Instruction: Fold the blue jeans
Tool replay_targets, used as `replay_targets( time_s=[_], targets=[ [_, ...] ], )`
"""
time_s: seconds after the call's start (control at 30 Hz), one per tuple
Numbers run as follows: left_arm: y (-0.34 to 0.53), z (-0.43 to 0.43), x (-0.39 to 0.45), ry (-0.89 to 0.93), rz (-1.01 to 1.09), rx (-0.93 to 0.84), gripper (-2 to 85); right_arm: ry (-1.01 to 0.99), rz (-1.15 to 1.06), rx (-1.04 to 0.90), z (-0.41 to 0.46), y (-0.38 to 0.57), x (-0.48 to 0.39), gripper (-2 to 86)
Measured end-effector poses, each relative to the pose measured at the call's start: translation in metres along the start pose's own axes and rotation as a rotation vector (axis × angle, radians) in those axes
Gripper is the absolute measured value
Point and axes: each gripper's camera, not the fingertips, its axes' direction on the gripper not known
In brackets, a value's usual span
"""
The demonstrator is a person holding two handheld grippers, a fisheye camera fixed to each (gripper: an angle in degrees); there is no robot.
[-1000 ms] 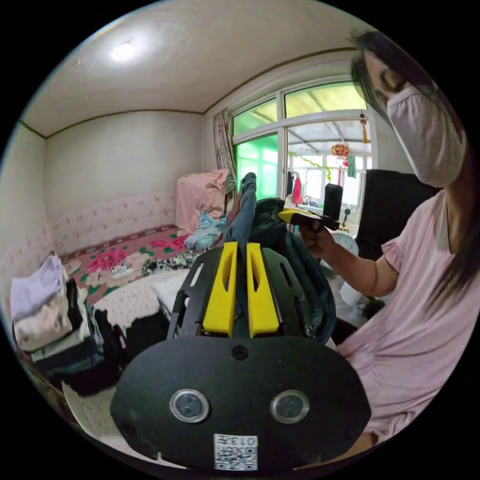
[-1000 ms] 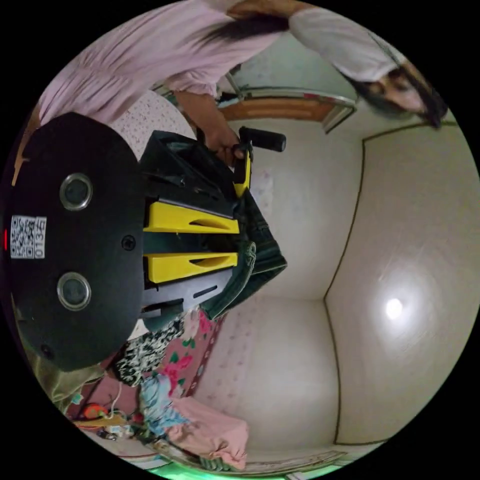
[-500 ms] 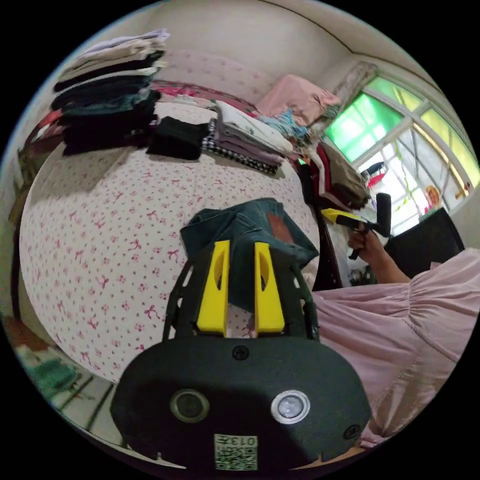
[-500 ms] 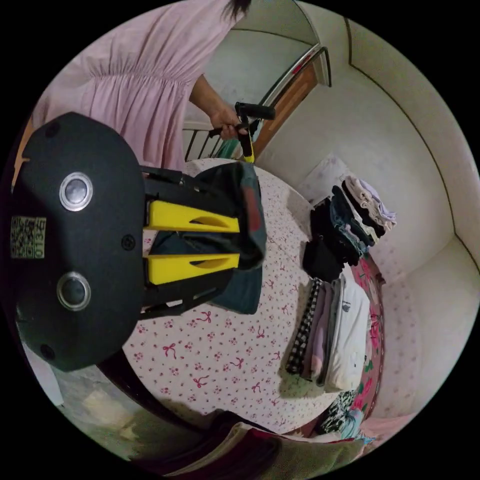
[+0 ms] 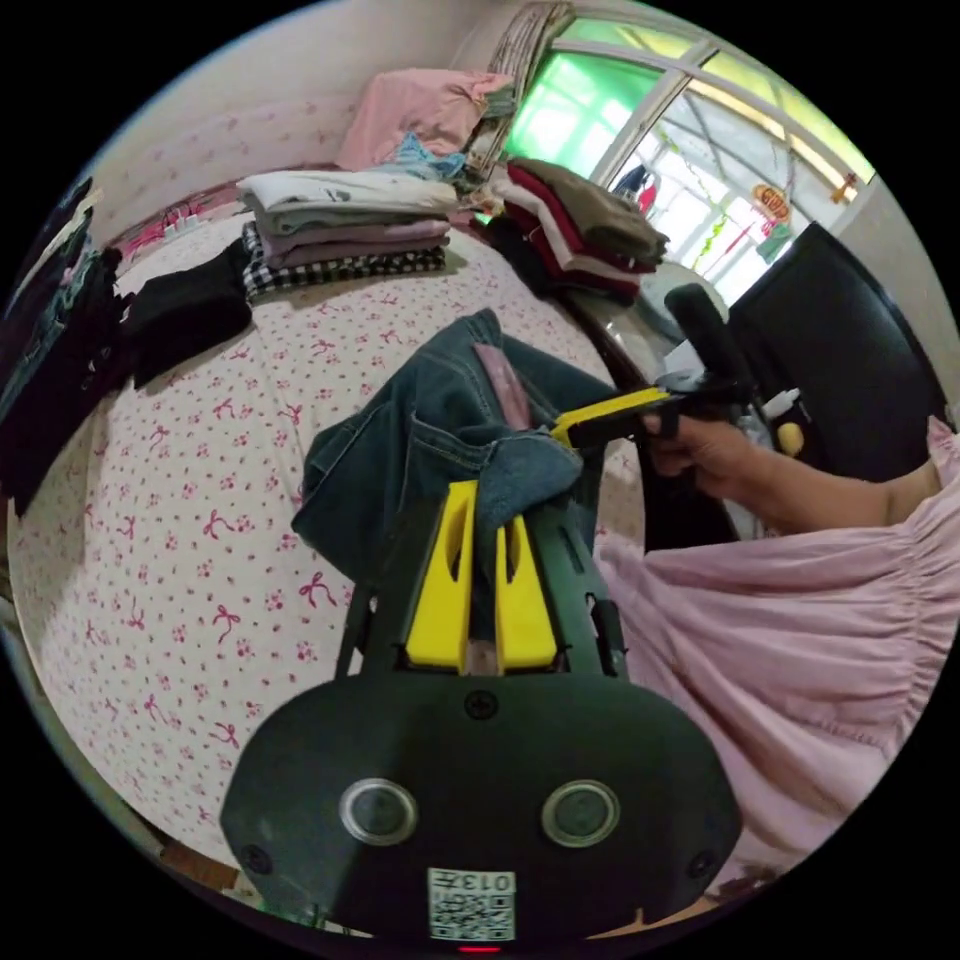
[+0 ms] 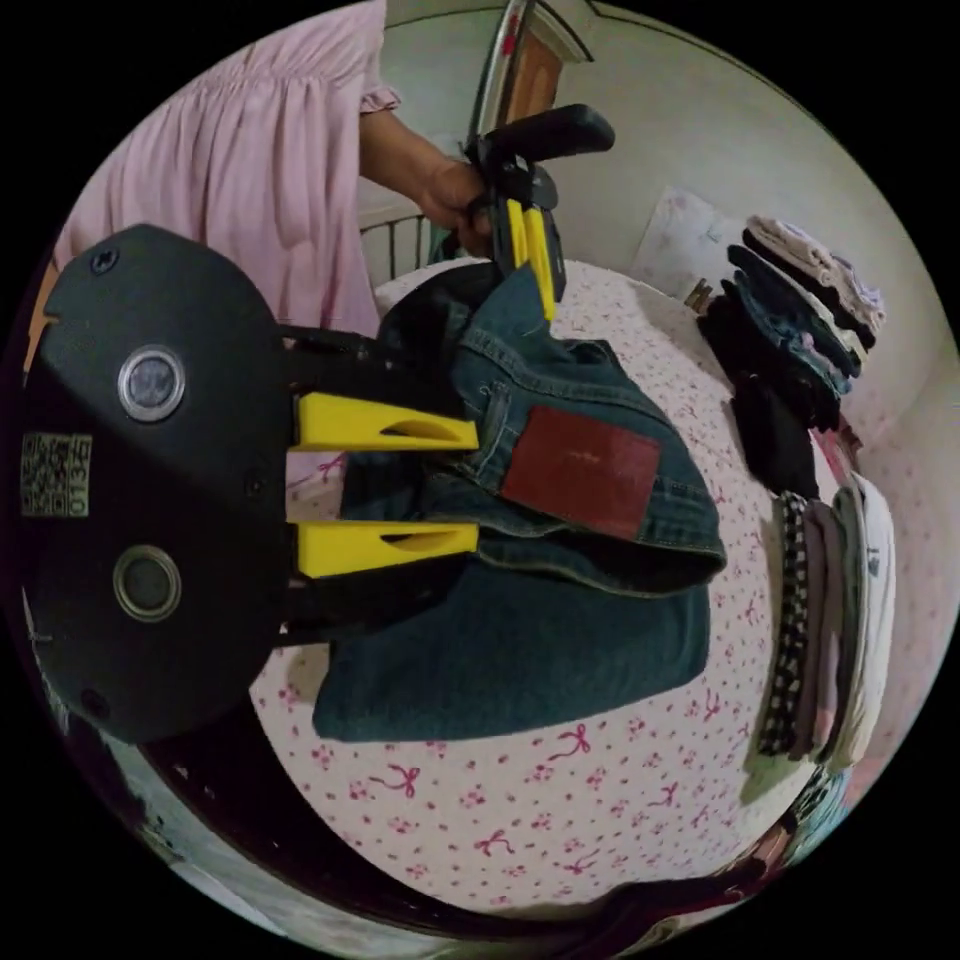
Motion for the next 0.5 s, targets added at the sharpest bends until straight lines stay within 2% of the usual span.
replay_targets(
  time_s=[0.07,0.13,0.23,0.4,0.5],
  targets=[
    [0.016,-0.034,-0.02,0.085,-0.012,0.122,0.0,-0.058,0.007,0.088,-0.013,0.004,-0.02,3.0],
    [0.028,-0.065,-0.033,0.144,-0.009,0.208,-0.1,-0.026,-0.09,0.269,-0.051,0.014,-0.067,2.4],
    [0.046,-0.113,-0.041,0.188,0.065,0.301,-0.2,0.019,-0.193,0.393,-0.093,0.017,-0.122,2.1],
    [0.078,-0.19,-0.051,0.29,0.111,0.508,-0.1,0.006,-0.474,0.583,-0.184,0.018,-0.252,2.3],
    [0.106,-0.249,-0.038,0.269,0.233,0.641,0.0,-0.036,-0.702,0.715,-0.221,0.024,-0.33,2.9]
  ],
)
